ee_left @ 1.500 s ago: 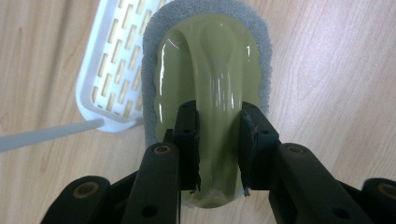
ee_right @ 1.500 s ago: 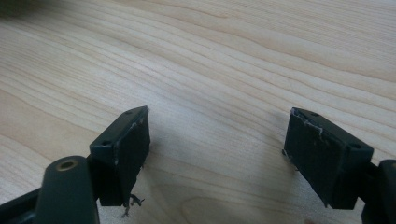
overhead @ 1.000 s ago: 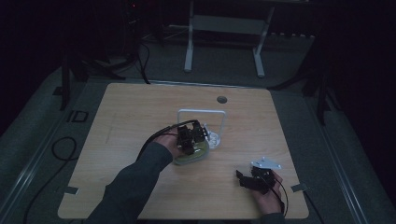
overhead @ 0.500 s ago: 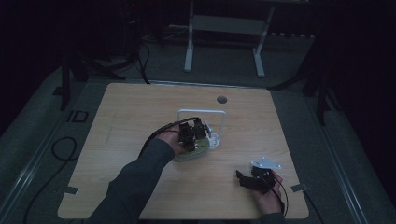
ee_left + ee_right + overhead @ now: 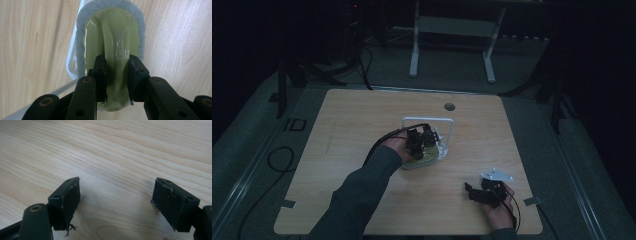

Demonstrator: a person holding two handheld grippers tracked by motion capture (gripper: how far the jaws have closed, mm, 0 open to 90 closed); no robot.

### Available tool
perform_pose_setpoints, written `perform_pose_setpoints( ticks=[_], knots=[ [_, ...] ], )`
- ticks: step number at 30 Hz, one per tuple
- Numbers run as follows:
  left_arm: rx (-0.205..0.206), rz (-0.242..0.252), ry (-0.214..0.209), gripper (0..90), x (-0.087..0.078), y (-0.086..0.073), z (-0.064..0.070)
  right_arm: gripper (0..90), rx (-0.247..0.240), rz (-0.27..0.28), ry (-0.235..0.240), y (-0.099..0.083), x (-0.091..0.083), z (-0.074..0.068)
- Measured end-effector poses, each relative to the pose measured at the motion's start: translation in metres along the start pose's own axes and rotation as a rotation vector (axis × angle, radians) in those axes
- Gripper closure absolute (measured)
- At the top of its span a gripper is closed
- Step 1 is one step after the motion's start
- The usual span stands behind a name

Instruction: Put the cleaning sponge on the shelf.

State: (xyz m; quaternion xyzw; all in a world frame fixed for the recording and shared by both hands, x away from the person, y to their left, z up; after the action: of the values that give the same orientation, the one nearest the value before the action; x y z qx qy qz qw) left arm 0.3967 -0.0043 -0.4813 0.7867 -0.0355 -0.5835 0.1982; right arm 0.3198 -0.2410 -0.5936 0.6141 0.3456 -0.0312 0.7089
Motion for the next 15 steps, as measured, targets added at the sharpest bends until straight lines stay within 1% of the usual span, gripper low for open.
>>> perform_pose_setpoints(
  ticks=[2, 6, 7, 15],
  knots=[
    [0.016, 0.006, 0.003, 71.7, -0.0006, 0.0024, -0.0012, 21.8, 0.000, 0.000, 0.000, 0.0000, 0.0000, 0.0000],
    [0.025, 0.013, 0.001, 71.8, 0.0000, 0.0026, -0.0019, 21.8, -0.001, 0.000, 0.000, 0.0000, 0.0000, 0.0000],
    [0.037, 0.013, 0.003, 71.7, 0.0011, 0.0019, -0.0034, 21.8, 0.000, 0.000, 0.001, 0.0000, 0.0001, 0.0000],
    [0.046, 0.013, 0.004, 71.7, 0.0053, 0.0010, -0.0071, 21.8, 0.000, 0.000, 0.000, 0.0000, 0.0000, 0.0000]
  ],
)
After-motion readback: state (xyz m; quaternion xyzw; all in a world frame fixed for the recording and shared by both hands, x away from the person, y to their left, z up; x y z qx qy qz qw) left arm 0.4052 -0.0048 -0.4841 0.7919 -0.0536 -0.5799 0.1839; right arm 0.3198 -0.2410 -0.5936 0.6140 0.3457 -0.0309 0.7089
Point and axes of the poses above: each handheld gripper's, and its own axes: x roughly forward along the jaws, y roughly out of its top, z roughly to its right, the point moved 5 cm from there along x, roughly forward along the jaws, and after that the axes turned 11 degrees about z, right-handed, at the moved point
